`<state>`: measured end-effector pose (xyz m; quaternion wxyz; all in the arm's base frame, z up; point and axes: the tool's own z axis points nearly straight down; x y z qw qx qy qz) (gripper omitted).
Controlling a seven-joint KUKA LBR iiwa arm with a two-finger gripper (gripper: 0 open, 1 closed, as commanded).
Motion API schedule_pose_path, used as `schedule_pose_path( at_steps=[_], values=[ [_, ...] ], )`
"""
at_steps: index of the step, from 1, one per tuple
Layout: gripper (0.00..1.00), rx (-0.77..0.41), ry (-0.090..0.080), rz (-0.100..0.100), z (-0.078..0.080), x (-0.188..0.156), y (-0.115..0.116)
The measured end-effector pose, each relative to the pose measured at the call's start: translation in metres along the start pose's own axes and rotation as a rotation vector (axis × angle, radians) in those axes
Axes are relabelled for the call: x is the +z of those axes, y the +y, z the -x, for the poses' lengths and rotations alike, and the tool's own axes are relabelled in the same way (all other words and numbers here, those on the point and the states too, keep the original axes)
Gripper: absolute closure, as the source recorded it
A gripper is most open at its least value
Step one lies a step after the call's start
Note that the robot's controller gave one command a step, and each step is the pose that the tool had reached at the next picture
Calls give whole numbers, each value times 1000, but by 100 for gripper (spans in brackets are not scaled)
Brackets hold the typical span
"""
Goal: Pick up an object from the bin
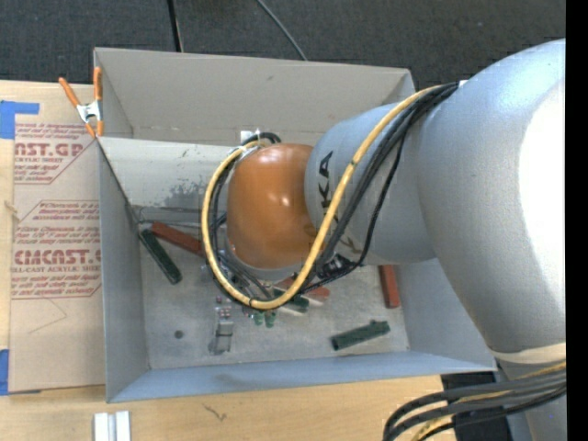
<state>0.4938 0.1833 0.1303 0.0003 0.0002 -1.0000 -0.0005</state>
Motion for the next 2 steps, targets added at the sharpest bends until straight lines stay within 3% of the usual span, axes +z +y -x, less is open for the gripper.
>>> schedule_pose_path(
  at_steps=[1, 2],
  values=[
    [100, 54, -1, 0, 41, 17, 0],
    [0, 54, -1, 0, 41, 17, 0]
  ],
)
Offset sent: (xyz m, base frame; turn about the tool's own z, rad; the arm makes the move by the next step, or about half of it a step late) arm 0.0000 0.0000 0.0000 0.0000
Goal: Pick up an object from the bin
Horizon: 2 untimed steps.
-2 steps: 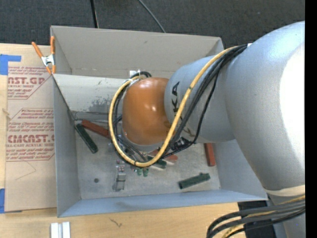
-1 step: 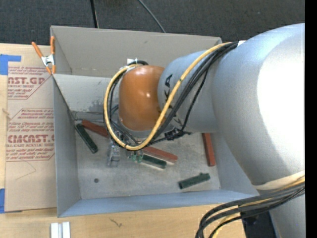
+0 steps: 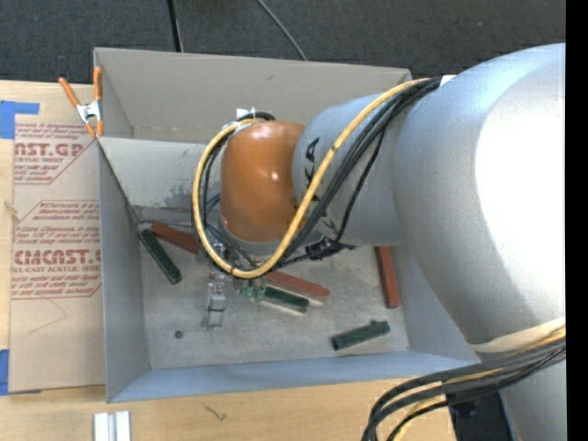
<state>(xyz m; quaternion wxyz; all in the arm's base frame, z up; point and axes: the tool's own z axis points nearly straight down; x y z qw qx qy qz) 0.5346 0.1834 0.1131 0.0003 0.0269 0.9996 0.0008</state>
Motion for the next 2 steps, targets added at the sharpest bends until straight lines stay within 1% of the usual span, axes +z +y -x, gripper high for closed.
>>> schedule_pose_path(
  at_steps=[1, 2],
  values=[
    [0, 0, 0, 0, 0, 0, 0],
    [0, 59, 0, 1, 16, 6, -41]
  ],
)
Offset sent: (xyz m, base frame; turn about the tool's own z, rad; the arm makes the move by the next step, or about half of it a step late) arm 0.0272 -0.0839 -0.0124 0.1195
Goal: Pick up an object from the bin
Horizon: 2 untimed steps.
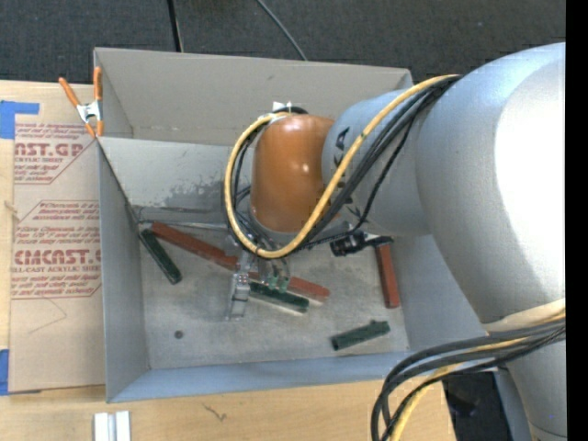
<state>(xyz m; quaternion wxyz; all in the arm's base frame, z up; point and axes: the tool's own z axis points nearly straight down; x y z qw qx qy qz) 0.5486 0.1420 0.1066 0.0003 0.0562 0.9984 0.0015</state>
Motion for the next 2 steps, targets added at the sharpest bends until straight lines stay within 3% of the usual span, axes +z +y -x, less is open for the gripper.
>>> schedule_pose_path(
  at_steps=[1, 2],
  values=[
    [0, 49, 0, -5, 10, 5, -31],
    [100, 132, -2, -1, 41, 37, -26]
  ],
)
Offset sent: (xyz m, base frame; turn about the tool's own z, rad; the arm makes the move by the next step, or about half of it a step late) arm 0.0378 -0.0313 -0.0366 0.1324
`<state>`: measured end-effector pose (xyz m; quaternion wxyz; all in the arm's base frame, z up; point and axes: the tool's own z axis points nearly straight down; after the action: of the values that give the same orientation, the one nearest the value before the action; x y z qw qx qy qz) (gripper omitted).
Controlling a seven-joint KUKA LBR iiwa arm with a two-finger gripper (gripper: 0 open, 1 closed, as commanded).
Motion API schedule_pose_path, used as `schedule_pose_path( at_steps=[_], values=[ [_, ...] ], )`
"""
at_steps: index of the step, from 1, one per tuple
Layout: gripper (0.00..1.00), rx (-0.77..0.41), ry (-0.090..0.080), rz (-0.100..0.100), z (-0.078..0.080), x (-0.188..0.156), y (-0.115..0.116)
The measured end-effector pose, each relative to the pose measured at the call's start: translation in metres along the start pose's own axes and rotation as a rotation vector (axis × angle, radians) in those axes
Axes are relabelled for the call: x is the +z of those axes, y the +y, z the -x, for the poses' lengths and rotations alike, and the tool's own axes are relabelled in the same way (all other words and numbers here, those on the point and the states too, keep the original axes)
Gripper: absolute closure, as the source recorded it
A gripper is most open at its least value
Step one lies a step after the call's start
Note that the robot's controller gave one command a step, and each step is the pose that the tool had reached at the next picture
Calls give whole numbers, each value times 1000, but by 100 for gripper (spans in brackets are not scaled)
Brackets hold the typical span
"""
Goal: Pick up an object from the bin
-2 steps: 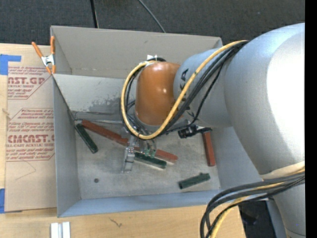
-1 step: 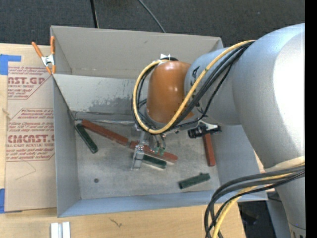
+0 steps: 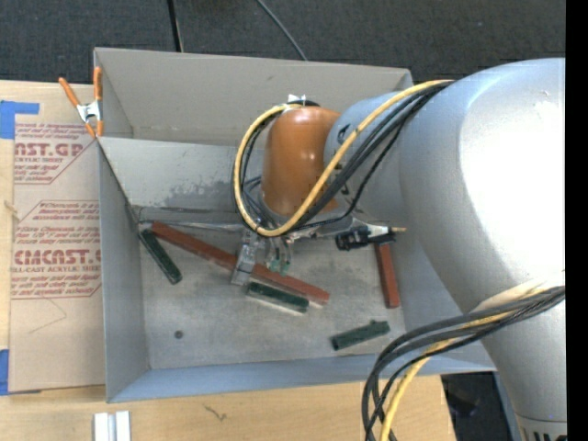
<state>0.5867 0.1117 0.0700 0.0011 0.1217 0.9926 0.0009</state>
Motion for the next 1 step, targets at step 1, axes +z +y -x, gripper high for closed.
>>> schedule_pose_path(
  at_steps=[1],
  values=[
    [100, 0, 0, 0, 0, 0, 0]
  ],
)
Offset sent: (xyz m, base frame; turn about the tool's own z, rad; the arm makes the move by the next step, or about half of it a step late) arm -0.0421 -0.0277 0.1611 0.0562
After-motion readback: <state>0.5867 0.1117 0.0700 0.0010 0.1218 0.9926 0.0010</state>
